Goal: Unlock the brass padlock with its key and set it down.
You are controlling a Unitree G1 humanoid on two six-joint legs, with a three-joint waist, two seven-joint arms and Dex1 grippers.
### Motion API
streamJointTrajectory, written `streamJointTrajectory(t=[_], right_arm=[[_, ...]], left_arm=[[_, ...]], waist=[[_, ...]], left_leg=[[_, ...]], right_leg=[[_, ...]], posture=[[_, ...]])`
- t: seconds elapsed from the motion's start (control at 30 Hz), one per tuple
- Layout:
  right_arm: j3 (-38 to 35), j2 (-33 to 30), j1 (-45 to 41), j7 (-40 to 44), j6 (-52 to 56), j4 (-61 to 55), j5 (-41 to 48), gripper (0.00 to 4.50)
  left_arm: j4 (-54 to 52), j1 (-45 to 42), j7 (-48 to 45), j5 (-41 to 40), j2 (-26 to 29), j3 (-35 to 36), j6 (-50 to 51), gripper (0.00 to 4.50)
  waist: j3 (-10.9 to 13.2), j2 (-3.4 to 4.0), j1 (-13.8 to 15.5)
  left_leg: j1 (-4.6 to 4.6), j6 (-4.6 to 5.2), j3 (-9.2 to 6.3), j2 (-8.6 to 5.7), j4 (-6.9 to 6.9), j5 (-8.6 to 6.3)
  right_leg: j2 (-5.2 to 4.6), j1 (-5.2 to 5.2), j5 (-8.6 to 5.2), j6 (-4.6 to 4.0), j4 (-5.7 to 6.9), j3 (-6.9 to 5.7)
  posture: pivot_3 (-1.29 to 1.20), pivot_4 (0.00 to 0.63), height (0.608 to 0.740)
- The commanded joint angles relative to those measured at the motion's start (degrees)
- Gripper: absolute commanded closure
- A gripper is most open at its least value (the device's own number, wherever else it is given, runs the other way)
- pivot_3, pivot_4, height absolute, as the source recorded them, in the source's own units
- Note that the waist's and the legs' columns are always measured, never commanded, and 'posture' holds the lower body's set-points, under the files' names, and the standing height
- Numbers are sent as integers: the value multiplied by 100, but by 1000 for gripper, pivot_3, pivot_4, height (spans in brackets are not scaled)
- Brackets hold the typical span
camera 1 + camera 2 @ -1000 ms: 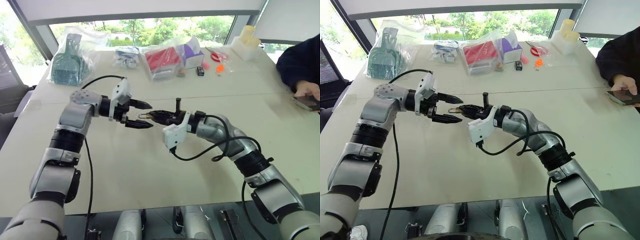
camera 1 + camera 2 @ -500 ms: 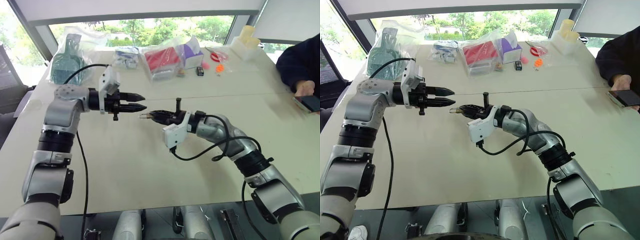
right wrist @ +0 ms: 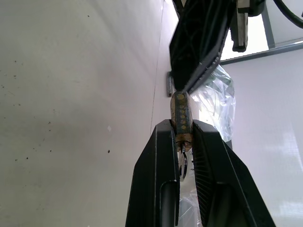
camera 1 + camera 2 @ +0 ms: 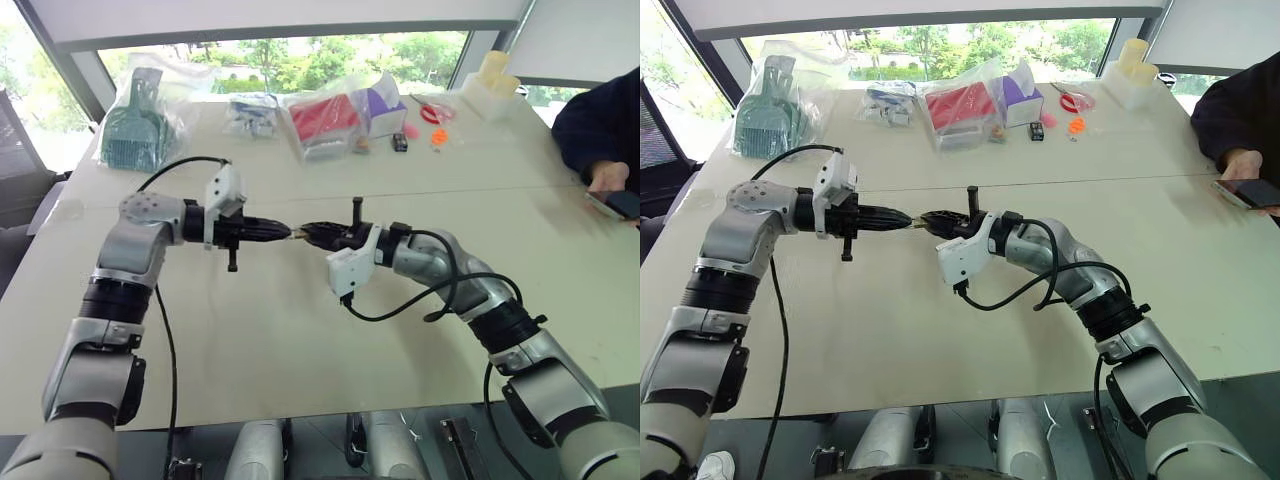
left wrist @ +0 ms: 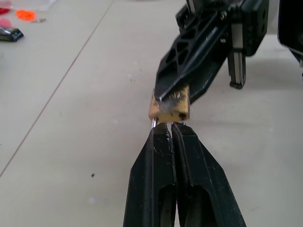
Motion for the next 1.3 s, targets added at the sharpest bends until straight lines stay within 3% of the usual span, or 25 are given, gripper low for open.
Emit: streamJointTrajectory(t=[0.03,0.33,0.6,0.83,1.07,1.3], right_arm=[[-145,19,-130,-4,-38,-180,150,4500],[-147,54,-146,83,-14,-258,204,4500],[-148,-10,-48,81,-6,-140,196,4500],[-65,-119,-168,-433,-148,932,-231,4500],[77,-55,-365,-800,-236,2190,-504,4500],[90,-111,-278,-509,-373,2073,-286,1190]], left_arm=[[88,-11,37,142,48,-35,-262,4410],[939,-323,455,294,-296,104,-809,4410],[954,-203,410,250,-67,202,-774,4410],[747,234,519,340,331,243,-848,4410],[150,622,865,166,369,387,-592,4410],[-707,1203,1071,-40,423,523,-167,4500]], waist=[[0,0,5],[-1,1,16],[-1,1,-8],[0,1,-2],[0,1,-7],[-1,1,-116]], left_leg=[[0,0,0,0,0,0],[0,0,2,0,0,0],[1,0,2,0,0,0],[2,0,4,1,-1,0],[1,0,8,0,0,0],[6,0,8,2,-4,0]], right_leg=[[0,0,0,0,0,0],[0,0,0,0,0,0],[0,0,0,0,1,0],[-1,0,0,0,2,1],[-3,-1,0,-1,0,5],[-3,0,0,0,3,7]], posture=[[0,150,740],[0,150,740],[0,150,740],[0,150,740],[0,150,740],[0,150,740]])
